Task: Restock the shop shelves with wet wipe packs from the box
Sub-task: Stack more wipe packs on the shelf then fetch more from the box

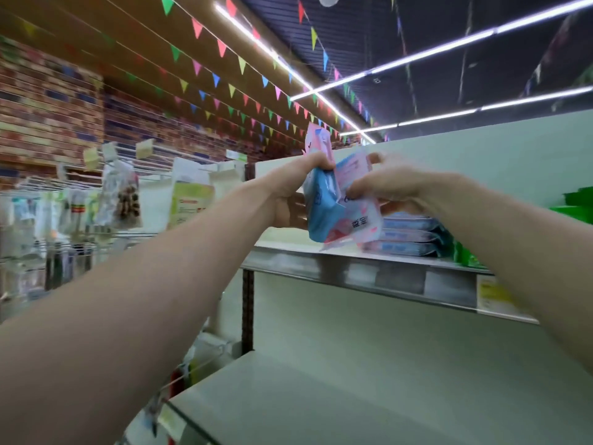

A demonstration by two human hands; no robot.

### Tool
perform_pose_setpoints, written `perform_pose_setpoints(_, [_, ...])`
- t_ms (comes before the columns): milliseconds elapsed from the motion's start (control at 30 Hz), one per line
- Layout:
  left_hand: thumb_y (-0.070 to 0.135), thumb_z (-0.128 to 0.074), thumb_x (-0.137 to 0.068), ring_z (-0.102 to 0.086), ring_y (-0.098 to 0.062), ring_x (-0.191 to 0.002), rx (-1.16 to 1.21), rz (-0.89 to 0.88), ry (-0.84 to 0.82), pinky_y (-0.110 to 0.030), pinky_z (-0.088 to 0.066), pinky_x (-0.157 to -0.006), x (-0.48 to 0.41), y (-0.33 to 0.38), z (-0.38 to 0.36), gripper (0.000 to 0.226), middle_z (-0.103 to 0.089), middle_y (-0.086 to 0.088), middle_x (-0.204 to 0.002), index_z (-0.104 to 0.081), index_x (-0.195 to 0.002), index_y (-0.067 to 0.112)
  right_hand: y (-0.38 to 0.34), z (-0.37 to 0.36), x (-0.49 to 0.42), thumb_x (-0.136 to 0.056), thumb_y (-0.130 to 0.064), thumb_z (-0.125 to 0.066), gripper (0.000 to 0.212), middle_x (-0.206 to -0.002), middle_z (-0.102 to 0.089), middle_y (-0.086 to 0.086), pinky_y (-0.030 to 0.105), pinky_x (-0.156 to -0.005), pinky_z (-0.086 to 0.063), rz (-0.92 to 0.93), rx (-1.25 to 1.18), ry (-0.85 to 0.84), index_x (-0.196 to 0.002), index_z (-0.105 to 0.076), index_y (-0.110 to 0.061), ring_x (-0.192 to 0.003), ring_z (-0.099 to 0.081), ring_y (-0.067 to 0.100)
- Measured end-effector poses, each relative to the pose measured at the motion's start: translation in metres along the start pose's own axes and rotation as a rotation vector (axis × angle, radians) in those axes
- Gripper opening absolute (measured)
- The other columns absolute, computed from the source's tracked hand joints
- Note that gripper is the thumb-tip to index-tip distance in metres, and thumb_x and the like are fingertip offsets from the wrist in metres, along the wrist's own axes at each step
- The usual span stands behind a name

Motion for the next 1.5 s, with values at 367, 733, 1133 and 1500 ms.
perform_pose_setpoints(367, [0.036,-0.064,-0.084,-0.063,-0.027,-0.091,0.014,0.007,-0.198,-0.038,-0.057,-0.078,-0.051,0.003,-0.02,0.041,-0.062,-0.015,-0.106,-0.056,-0.112,0.007,0.028,0.031,-0.036,-0.085,-0.015,-0.068,0.028,-0.096,-0.068,0.016,0.036,-0.071,-0.059,-0.076,-0.066,0.268,-0.107,-0.055,-0.005,-0.078,-0.069,0.024])
perform_pose_setpoints(733, [0.035,-0.072,-0.066,-0.063,-0.037,-0.108,0.216,0.05,-0.419,-0.056,-0.053,-0.086,-0.084,0.005,-0.014,0.07,-0.06,-0.02,-0.125,-0.051,-0.126,0.005,0.037,0.046,-0.06,-0.079,0.002,-0.072,0.061,-0.107,-0.057,0.023,0.048,-0.058,-0.059,-0.147,-0.473,0.515,-0.124,-0.032,-0.005,-0.085,-0.069,0.032])
perform_pose_setpoints(1133, [0.032,-0.073,-0.078,-0.065,-0.023,-0.049,0.159,-0.003,-0.228,-0.034,-0.056,-0.053,-0.12,0.033,-0.034,0.054,-0.062,-0.012,-0.088,-0.054,-0.125,0.012,0.032,0.089,-0.059,-0.089,-0.013,-0.065,0.027,-0.076,-0.063,0.011,0.015,-0.035,-0.044,-0.192,-0.025,0.564,-0.112,-0.055,-0.004,-0.049,-0.061,0.012])
perform_pose_setpoints(1500, [0.037,-0.073,-0.078,-0.06,-0.023,-0.07,-0.031,0.007,-0.167,-0.035,-0.053,-0.067,-0.166,0.049,-0.051,0.05,-0.062,-0.01,-0.086,-0.055,-0.116,0.01,0.048,0.099,-0.082,-0.09,-0.003,-0.056,0.012,-0.08,-0.055,0.007,0.013,-0.047,-0.049,-0.334,-0.046,0.277,-0.08,-0.052,-0.007,-0.059,-0.053,0.008])
Point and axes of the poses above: each hand's wrist, its own x-axis away from the middle knuckle, its own z-axis out of the back of the hand, y = z × x, the point moved 1 cm from there along -x, towards the middle knuckle
